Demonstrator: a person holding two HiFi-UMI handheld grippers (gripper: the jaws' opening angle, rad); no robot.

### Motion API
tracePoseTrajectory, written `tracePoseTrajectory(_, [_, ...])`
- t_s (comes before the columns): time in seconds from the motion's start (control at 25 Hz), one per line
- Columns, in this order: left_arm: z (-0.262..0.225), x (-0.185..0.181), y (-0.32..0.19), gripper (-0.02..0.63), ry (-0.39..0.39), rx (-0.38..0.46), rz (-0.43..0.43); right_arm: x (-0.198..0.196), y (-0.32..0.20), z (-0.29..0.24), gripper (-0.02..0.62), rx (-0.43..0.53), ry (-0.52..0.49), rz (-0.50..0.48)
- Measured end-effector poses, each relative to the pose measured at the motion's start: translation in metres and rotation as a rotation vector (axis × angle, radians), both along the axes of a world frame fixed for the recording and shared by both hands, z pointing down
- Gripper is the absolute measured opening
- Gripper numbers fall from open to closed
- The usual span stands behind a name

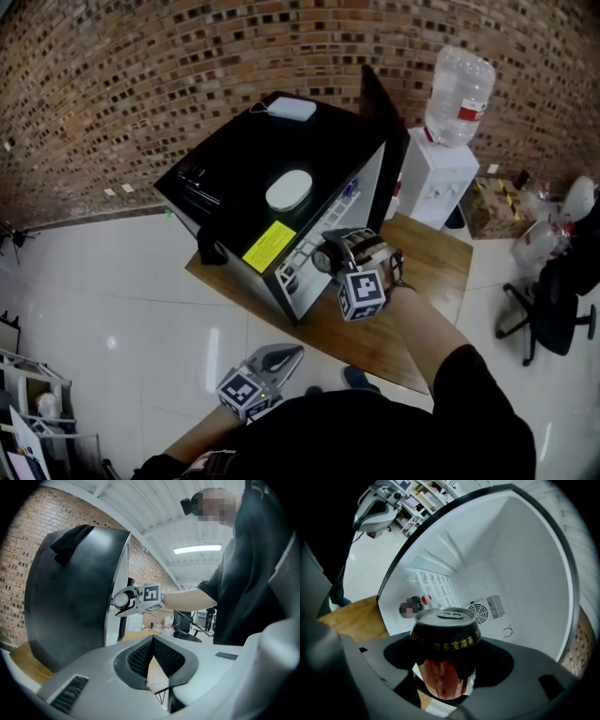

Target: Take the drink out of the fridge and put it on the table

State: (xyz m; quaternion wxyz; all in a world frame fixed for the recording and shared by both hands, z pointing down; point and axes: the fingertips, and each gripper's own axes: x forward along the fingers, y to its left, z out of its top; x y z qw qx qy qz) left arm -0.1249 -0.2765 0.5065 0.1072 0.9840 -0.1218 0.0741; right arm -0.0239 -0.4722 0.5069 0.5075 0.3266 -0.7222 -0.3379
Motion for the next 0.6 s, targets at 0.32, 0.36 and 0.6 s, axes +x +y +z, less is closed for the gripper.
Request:
tracePoseTrajectory(0.32, [0.024,0.075,-0.011,-0.006,-0.008,0.03,0.097,0.077,0.051,0.0,0.35,-0.074,-0.566,0.242])
tracePoseTrajectory(0.36, [0.028,0.09,-0.009,-0.007,-0.003,0.03,0.11,0.092,0.061,0.006,0.35,-0.085,-0.626,0.267])
tracePoseTrajectory(0.6, [0.07,0.186,0.008,-0.006,-0.01,0.034,0.153,0.18,0.122,0.05,0.35,-0.162,-0.97,0.374])
